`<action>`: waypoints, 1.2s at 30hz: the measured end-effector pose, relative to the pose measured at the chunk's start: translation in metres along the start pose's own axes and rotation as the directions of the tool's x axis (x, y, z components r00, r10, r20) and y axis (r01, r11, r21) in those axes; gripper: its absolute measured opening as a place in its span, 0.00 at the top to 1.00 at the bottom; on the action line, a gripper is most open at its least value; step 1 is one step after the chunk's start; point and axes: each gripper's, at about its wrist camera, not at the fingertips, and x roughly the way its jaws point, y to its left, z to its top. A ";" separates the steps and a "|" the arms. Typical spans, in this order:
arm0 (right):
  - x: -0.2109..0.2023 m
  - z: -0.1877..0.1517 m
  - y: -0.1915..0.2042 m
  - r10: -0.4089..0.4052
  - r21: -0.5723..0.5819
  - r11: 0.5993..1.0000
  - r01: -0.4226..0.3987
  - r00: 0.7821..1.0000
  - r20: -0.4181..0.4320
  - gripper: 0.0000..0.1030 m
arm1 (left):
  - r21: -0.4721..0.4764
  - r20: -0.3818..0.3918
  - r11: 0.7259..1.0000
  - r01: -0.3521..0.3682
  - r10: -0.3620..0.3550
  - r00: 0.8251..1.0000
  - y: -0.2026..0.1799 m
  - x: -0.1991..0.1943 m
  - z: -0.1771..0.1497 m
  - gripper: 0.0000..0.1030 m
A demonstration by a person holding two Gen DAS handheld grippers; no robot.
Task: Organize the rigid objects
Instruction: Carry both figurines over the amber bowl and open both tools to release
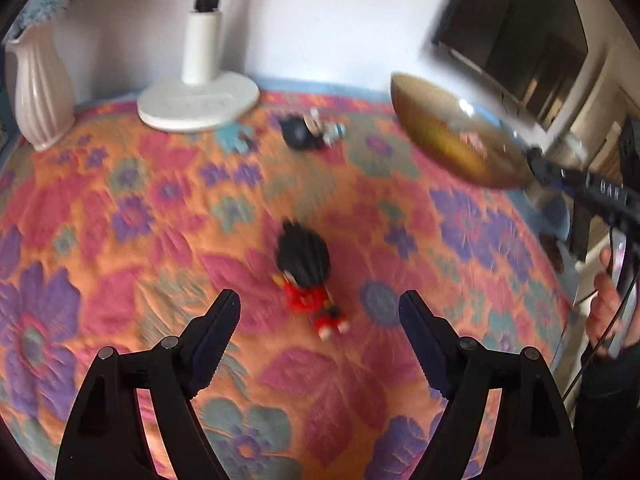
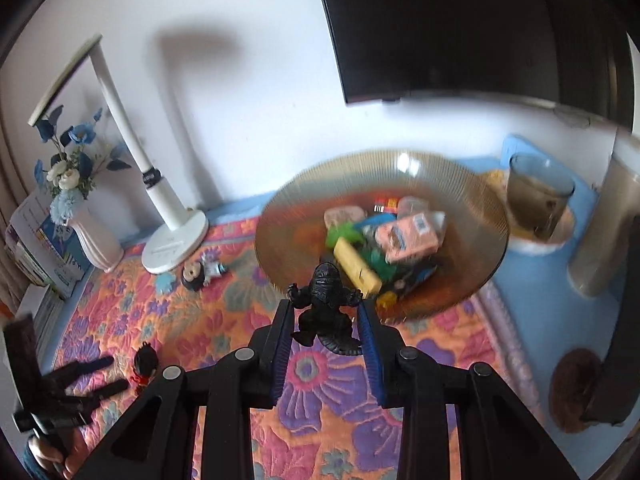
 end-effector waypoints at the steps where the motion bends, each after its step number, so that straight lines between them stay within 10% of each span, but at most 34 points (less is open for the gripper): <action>1: 0.003 -0.001 0.000 0.010 0.005 1.000 -0.010 1.000 -0.008 0.69 | 0.005 -0.003 1.000 -0.019 0.019 1.000 -0.003 0.004 -0.002 0.24; 7: 0.001 -0.006 -0.001 -0.004 -0.001 1.000 0.004 1.000 -0.001 0.69 | -0.032 -0.007 0.996 -0.078 0.078 0.997 -0.005 0.023 0.013 0.74; 27: -0.017 0.074 -0.080 -0.149 0.166 0.977 0.134 0.986 0.080 0.69 | 0.206 0.204 0.972 0.117 -0.159 0.966 -0.154 0.018 0.159 0.75; 29: -0.007 0.079 -0.082 -0.121 0.174 0.978 0.112 0.992 0.046 0.68 | 0.230 0.195 0.965 0.125 -0.172 0.966 -0.168 0.025 0.163 0.70; 33: -0.009 0.074 -0.083 -0.125 0.197 0.974 0.113 0.991 0.049 0.43 | 0.268 0.237 0.959 0.089 -0.155 0.959 -0.168 0.009 0.154 0.15; 36: -0.016 0.067 -0.081 -0.123 0.197 0.974 0.110 0.991 0.055 0.43 | 0.266 0.279 0.962 0.055 -0.132 0.951 -0.151 -0.010 0.148 0.14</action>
